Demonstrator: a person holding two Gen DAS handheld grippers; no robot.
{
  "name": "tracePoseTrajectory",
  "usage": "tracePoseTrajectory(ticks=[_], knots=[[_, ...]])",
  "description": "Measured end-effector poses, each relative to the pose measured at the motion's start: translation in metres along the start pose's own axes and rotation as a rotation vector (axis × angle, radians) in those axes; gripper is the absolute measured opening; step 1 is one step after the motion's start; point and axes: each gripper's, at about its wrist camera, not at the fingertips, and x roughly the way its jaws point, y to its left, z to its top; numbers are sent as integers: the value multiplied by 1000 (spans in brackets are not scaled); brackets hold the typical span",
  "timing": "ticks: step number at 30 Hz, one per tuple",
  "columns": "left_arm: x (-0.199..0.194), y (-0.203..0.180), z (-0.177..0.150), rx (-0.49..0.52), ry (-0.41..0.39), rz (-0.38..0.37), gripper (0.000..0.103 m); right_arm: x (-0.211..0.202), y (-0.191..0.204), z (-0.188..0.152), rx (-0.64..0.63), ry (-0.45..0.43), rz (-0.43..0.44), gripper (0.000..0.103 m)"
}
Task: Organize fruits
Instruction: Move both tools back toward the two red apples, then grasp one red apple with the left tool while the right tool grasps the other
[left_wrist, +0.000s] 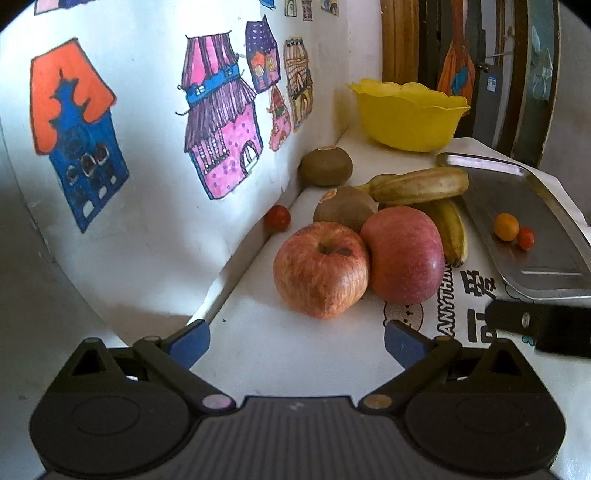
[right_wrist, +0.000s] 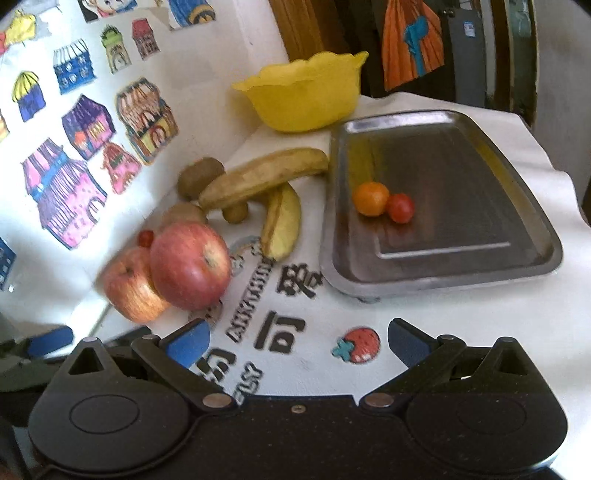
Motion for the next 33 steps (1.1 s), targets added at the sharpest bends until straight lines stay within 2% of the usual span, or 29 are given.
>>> tracePoseTrajectory(ticks=[5, 12, 17, 20, 25, 28, 33], knots=[[8, -3, -7, 31, -19, -3, 102, 8, 1, 14, -20, 1, 29, 102], [14, -1, -7, 34, -50, -39, 102, 30, 9, 40, -36, 58, 173, 102], [21, -2, -3, 26, -66, -29, 102, 52, 20, 51, -59, 122, 268, 95], [28, -2, 1, 21, -77, -13, 102, 63, 26, 55, -53, 157, 290, 92], [35, -2, 4, 26, -76, -5, 102, 77, 26, 57, 28, 195, 324, 88], [36, -3, 3, 31, -78, -11, 101, 77, 28, 59, 29, 185, 329, 87], [39, -5, 3, 40, -79, -20, 96, 87, 24, 61, 106, 197, 355, 83]])
